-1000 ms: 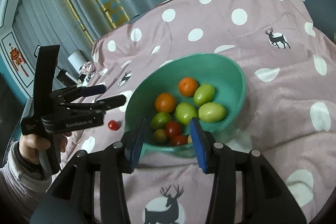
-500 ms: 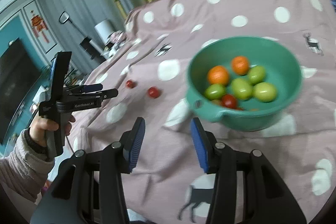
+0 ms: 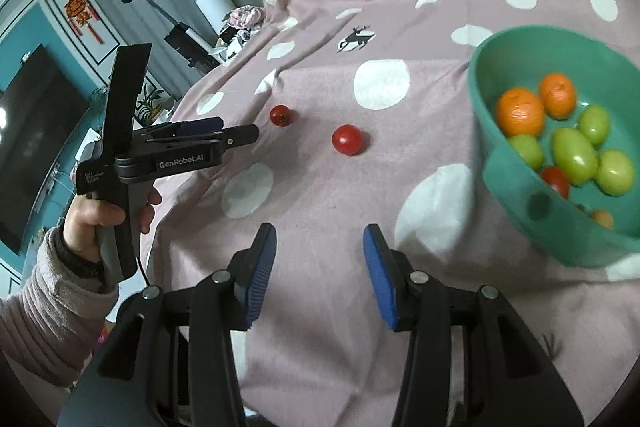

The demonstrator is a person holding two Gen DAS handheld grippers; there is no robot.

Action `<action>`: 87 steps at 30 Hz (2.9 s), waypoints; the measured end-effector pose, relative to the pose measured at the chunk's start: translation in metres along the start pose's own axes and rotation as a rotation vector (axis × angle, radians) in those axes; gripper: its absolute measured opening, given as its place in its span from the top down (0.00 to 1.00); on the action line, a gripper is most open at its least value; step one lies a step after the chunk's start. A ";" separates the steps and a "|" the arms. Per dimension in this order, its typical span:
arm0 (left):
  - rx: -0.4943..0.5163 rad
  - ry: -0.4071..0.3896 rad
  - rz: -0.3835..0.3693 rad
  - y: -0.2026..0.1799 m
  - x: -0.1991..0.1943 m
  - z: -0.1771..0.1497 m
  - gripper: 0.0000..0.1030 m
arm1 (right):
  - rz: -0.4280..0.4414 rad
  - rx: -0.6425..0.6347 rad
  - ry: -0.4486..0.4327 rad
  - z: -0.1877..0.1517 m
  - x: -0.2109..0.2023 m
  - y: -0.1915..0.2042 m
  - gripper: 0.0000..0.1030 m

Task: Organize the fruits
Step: 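Grasp a red tomato with the left tool while the right tool grasps another, then lift both red tomatoes and carry them over the green bowl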

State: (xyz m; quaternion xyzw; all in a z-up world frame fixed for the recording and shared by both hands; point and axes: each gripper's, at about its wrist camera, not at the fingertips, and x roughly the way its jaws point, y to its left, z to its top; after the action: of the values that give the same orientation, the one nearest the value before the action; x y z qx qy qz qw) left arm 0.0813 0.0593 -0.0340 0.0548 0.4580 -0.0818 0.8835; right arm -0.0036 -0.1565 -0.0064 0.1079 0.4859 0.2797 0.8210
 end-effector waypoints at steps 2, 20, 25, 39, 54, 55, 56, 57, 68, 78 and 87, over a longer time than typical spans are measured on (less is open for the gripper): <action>0.020 0.008 0.001 -0.001 0.010 0.006 0.30 | 0.002 0.009 0.009 0.006 0.008 -0.002 0.55; 0.088 0.084 -0.042 0.009 0.054 0.027 0.44 | -0.062 -0.037 0.083 0.058 0.068 -0.003 0.55; 0.089 0.127 -0.077 0.008 0.064 0.029 0.61 | -0.066 -0.051 0.104 0.066 0.078 -0.002 0.55; 0.093 0.133 -0.100 0.010 0.065 0.031 0.66 | -0.084 -0.055 0.174 0.078 0.102 -0.008 0.60; 0.083 0.123 -0.079 0.003 0.055 0.024 0.72 | -0.070 -0.113 0.127 0.073 0.085 0.002 0.72; 0.079 0.118 -0.082 0.002 0.051 0.023 0.72 | -0.067 -0.114 0.123 0.070 0.082 0.003 0.72; 0.077 0.113 -0.083 0.000 0.047 0.022 0.72 | -0.062 -0.113 0.118 0.068 0.079 0.004 0.72; 0.074 0.106 -0.087 -0.002 0.043 0.020 0.72 | -0.055 -0.111 0.114 0.065 0.075 0.004 0.72; 0.051 0.054 -0.118 -0.026 0.001 0.004 0.71 | -0.058 -0.107 0.047 0.035 0.023 0.004 0.72; 0.075 0.014 -0.133 -0.052 -0.029 -0.004 0.71 | -0.056 -0.087 -0.005 0.019 -0.009 0.005 0.72; 0.096 -0.012 -0.145 -0.071 -0.049 -0.006 0.71 | -0.055 -0.087 -0.060 0.015 -0.034 0.007 0.72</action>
State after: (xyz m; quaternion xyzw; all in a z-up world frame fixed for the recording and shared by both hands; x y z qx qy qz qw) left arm 0.0352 -0.0047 0.0009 0.0632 0.4511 -0.1677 0.8743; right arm -0.0060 -0.1684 0.0291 0.0671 0.4512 0.2744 0.8465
